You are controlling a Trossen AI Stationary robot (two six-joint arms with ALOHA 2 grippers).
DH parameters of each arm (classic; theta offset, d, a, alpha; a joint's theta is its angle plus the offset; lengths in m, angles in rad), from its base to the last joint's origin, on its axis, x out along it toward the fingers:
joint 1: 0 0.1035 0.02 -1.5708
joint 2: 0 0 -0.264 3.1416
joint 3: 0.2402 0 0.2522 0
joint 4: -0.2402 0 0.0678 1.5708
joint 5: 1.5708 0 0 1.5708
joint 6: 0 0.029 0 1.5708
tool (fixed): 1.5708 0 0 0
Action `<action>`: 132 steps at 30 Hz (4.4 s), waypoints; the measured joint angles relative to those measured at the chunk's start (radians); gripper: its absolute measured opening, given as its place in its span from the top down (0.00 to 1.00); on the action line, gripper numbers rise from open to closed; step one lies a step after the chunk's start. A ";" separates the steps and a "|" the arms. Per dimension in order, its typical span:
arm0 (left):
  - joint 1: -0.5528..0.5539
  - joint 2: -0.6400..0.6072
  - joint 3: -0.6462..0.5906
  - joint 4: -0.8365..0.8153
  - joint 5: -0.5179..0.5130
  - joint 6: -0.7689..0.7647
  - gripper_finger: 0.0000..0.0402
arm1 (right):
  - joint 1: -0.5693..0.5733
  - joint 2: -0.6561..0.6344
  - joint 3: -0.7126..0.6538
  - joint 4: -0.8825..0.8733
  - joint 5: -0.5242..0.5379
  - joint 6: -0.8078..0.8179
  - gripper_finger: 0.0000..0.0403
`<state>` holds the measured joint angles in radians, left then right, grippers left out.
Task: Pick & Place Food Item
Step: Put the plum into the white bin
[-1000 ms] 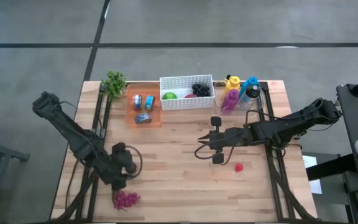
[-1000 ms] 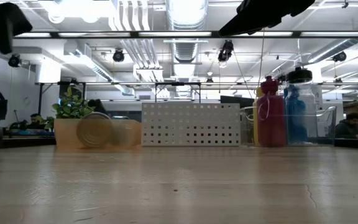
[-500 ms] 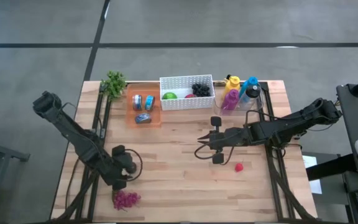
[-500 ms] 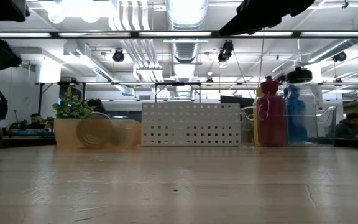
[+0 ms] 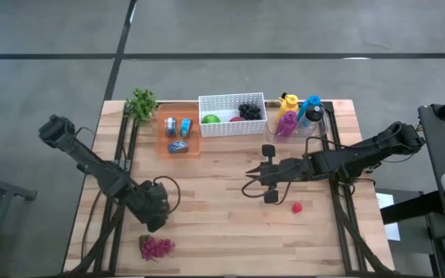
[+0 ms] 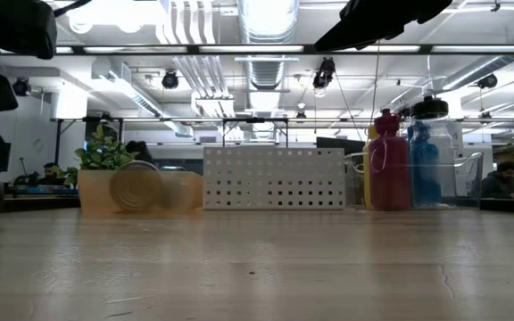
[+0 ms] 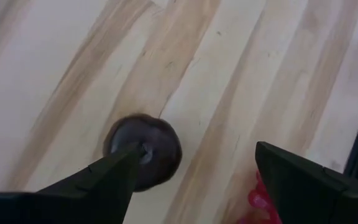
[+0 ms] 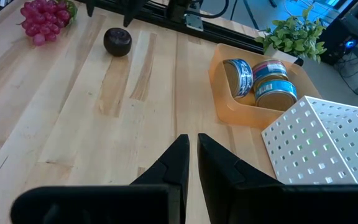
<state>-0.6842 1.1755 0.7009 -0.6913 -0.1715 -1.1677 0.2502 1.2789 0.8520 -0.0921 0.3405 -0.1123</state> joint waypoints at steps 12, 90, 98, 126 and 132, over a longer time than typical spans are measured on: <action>0.046 0.000 0.028 0.038 0.015 -0.045 0.21 | 0.000 0.000 0.000 0.000 0.000 0.000 0.93; 0.097 0.321 0.078 -0.084 0.113 -0.430 0.27 | 0.000 0.000 0.000 0.000 0.000 0.000 0.93; 0.097 0.321 0.078 -0.082 0.111 -0.430 0.27 | 0.000 0.000 0.000 0.000 0.000 0.000 0.93; 0.110 0.320 0.102 -0.091 0.093 -0.460 0.47 | 0.000 0.000 0.000 0.000 0.000 0.000 0.93; 0.141 0.318 0.167 -0.099 0.068 -0.384 0.47 | 0.000 0.000 0.000 0.000 0.000 0.000 0.93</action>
<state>-0.5437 1.4932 0.8681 -0.7904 -0.1034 -1.5521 0.2504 1.2789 0.8516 -0.0925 0.3405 -0.1123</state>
